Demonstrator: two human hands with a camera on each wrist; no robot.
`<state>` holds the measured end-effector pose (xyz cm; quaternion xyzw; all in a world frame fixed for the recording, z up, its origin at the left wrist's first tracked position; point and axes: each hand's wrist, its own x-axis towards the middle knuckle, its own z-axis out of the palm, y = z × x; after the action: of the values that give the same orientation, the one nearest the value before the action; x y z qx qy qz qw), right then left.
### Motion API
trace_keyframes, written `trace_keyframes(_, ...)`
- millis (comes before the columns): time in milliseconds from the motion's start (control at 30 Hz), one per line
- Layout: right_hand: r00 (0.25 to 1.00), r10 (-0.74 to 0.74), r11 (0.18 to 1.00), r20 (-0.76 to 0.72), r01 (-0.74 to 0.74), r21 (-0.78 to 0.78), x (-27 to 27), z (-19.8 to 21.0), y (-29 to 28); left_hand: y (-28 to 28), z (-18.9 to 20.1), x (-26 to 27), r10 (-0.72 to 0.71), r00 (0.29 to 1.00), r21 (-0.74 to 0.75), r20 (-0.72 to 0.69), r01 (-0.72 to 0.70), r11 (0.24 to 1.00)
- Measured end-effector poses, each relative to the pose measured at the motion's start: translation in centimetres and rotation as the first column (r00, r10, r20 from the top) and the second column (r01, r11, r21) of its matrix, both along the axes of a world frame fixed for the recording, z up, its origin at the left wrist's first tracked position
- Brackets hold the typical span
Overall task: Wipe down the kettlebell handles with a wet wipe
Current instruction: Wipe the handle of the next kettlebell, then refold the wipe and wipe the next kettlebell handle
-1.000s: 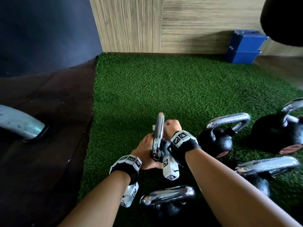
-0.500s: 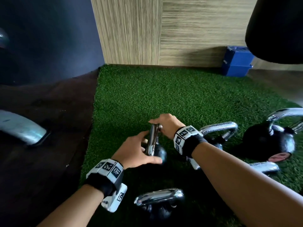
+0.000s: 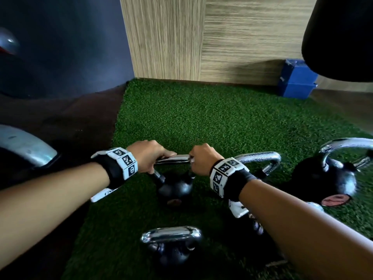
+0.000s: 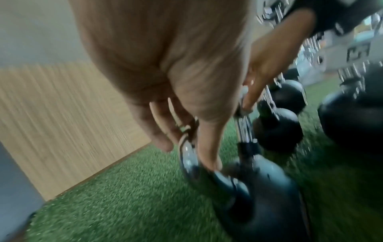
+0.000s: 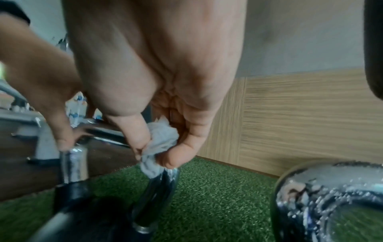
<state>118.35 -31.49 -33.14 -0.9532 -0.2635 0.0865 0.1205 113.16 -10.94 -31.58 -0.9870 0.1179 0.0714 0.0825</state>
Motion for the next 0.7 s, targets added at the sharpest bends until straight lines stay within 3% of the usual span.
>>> trace_keyframes(167, 0.998, 0.044, 0.999, -0.049, -0.044, 0.001, 0.4, 0.0, -0.2, -1.1, 0.9, 0.0, 0.015, 0.997, 0.179, -0.070, -0.002, 0.984)
trace_keyframes(333, 0.970, 0.198, 0.980, -0.142, -0.198, 0.012, 2.7, 3.4, -4.2, -5.6, 3.5, 1.3, 0.065, 0.984, 0.360, -0.165, -0.001, 0.933)
trace_keyframes(400, 0.974, 0.187, 0.982, -0.129, -0.183, 0.045, 4.2, 5.5, -7.5, -8.5, 4.4, 2.6, 0.126, 0.982, 0.312, -0.144, -0.075, 0.947)
trace_keyframes(533, 0.973, 0.166, 0.986, -0.159, -0.160, 0.050, 7.1, 7.6, -15.2, -15.3, 4.9, 5.5, 0.219, 0.973, 0.052, -0.068, -0.216, 0.975)
trace_keyframes(700, 0.974, 0.088, 0.985, -0.208, -0.054, 0.161, 9.0, 6.6, -23.0, -19.9, 2.2, 7.0, 0.468, 0.869, -0.063, -0.160, -0.482, 0.874)
